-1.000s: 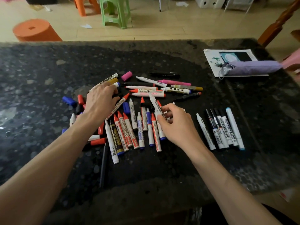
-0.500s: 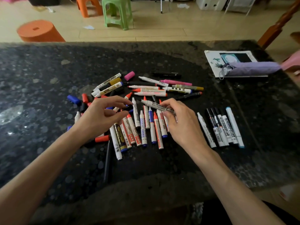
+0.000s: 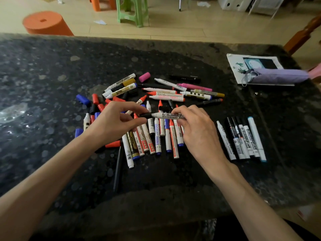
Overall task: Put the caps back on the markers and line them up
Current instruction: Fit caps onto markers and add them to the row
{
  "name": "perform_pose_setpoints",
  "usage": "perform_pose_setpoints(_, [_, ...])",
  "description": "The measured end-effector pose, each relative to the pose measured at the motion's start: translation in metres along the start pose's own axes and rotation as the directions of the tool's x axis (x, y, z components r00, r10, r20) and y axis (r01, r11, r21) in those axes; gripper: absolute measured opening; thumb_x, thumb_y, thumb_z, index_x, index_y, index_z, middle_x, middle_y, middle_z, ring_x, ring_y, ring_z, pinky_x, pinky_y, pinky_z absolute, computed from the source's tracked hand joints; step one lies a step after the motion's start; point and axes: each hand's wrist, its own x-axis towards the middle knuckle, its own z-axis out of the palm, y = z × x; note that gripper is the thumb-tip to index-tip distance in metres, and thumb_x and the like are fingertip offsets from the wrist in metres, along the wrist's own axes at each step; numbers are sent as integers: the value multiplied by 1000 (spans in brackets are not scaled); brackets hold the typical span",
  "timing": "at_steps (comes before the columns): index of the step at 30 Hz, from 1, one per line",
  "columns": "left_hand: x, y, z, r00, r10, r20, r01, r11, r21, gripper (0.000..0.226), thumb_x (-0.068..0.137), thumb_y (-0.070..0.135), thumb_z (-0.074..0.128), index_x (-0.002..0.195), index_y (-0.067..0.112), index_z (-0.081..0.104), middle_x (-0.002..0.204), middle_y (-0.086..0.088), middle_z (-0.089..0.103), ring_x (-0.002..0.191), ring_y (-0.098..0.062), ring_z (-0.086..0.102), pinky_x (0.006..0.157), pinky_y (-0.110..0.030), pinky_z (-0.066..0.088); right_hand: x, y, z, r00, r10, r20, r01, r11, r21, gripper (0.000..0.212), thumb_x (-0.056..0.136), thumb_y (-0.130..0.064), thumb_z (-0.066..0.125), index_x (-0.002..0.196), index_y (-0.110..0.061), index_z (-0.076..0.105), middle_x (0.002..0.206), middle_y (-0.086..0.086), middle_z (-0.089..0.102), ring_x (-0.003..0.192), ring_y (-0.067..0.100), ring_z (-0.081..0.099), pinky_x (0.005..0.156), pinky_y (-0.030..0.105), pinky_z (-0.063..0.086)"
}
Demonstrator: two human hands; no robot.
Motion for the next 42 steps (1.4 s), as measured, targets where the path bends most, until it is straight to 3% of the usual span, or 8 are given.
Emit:
perform_pose_setpoints(11, [2, 2, 14, 997, 75, -25, -75, 997, 3, 19, 95, 11, 68, 111, 17, 75, 84, 5, 78, 80, -7, 75, 79, -21, 59, -2, 3, -2, 989, -141, 47, 141, 990, -12, 31, 104, -26, 58, 133, -18, 67, 97, -3, 59, 92, 15, 55, 80, 39, 52])
perform_pose_setpoints(15, [5, 5, 19, 990, 93, -104, -94, 996, -1, 20, 97, 9, 67, 112, 17, 77, 78, 3, 77, 75, -15, 76, 75, -36, 62, -5, 3, 0, 986, -161, -42, 163, 986, 46, 32, 102, -21, 62, 131, -12, 69, 89, -1, 59, 82, 15, 57, 70, 36, 51])
perform_pose_setpoints(24, [-1, 12, 31, 981, 104, -166, -108, 994, -13, 22, 95, 1, 66, 105, 17, 77, 73, 4, 74, 69, -10, 73, 73, -20, 60, -12, 4, 4, 991, -100, -85, 110, 988, 110, 29, 102, -18, 63, 129, -10, 71, 86, -6, 59, 76, 8, 52, 68, 25, 44])
perform_pose_setpoints(30, [-6, 7, 31, 994, 97, -58, -94, 994, 57, 17, 97, 11, 67, 109, 18, 76, 76, 7, 74, 72, -8, 72, 74, -23, 60, -8, 11, -3, 986, -89, 140, 72, 990, 124, 24, 105, -27, 57, 125, -23, 69, 105, -12, 67, 94, 2, 59, 85, 31, 49])
perform_pose_setpoints(33, [-2, 8, 33, 991, 133, -25, -127, 978, 163, 16, 101, 17, 61, 110, 17, 74, 71, 5, 68, 63, -14, 65, 61, -30, 54, -3, 19, -6, 985, -99, 144, 83, 990, 114, 21, 104, -25, 58, 122, -24, 70, 100, -17, 62, 88, -3, 50, 82, 26, 38])
perform_pose_setpoints(37, [6, 4, 29, 997, 70, -20, -67, 988, 139, 19, 104, 16, 56, 95, 17, 72, 63, 3, 60, 51, -12, 52, 48, -28, 42, -2, 18, -8, 983, -186, 1, 186, 983, 2, 27, 97, -5, 67, 123, -10, 73, 92, -7, 62, 88, 7, 49, 83, 32, 43])
perform_pose_setpoints(39, [8, -9, 14, 999, 5, -36, -1, 993, 114, 24, 103, 17, 56, 84, 20, 69, 63, 4, 62, 54, -3, 55, 54, -20, 43, 2, 28, -15, 977, -201, -65, 200, 979, -32, 27, 96, -3, 66, 121, -8, 73, 92, 2, 65, 88, 17, 55, 83, 36, 44])
perform_pose_setpoints(42, [6, -31, -8, 997, -43, -71, 50, 994, 98, 16, 98, 13, 65, 101, 25, 74, 81, 14, 73, 77, 0, 69, 77, -22, 54, 3, 42, -25, 994, -87, -65, 85, 996, -39, 23, 101, -14, 63, 122, -12, 72, 100, 1, 69, 97, 20, 61, 88, 30, 40])
